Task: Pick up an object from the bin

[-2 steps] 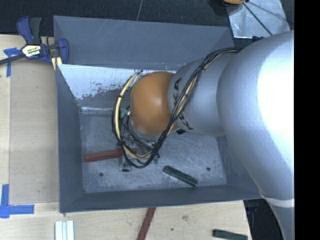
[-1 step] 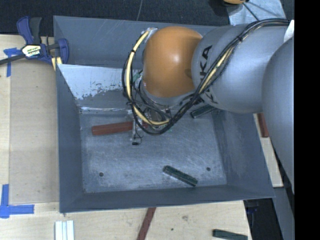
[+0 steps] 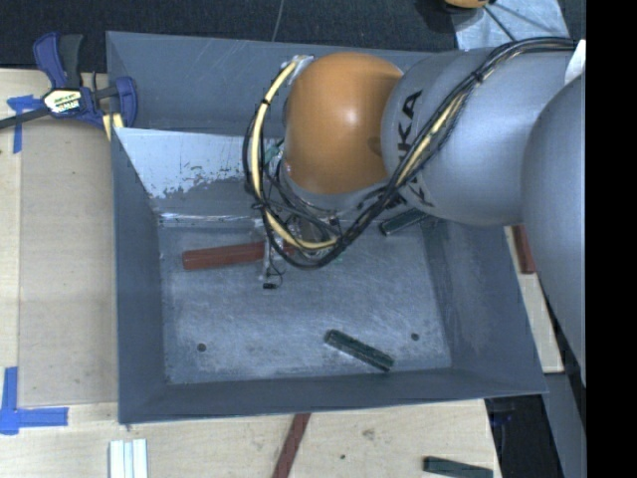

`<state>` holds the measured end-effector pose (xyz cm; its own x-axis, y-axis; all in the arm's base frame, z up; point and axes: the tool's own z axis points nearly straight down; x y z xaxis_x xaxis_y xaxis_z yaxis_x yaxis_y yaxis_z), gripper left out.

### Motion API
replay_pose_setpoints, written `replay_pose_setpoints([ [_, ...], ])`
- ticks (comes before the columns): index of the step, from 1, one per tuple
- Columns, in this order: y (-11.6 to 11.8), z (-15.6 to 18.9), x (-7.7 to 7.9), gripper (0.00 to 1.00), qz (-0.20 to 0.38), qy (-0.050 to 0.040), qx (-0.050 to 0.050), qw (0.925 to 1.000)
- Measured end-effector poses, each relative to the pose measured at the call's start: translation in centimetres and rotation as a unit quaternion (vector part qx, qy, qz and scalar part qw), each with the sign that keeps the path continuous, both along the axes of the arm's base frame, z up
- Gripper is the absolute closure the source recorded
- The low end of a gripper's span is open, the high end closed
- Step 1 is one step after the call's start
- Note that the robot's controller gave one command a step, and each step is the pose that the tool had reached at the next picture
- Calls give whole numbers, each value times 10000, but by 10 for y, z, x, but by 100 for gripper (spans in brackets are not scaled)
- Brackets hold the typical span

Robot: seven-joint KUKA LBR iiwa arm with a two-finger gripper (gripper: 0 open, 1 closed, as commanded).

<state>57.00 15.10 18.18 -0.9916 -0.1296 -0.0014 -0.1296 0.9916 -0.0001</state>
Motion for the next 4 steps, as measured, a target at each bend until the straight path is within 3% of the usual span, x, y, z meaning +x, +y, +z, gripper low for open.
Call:
replay_pose_setpoints([
  [1, -1, 6, -3, 100, 7, 30, -5, 10000],
  [2, 17, -26, 27, 100, 2281, 4, 1, 9736],
  [3, 17, -24, 28, 100, 2273, -5, 2, 9738],
  [4, 9, 45, 28, 100, 2161, -10, 1, 9764],
])
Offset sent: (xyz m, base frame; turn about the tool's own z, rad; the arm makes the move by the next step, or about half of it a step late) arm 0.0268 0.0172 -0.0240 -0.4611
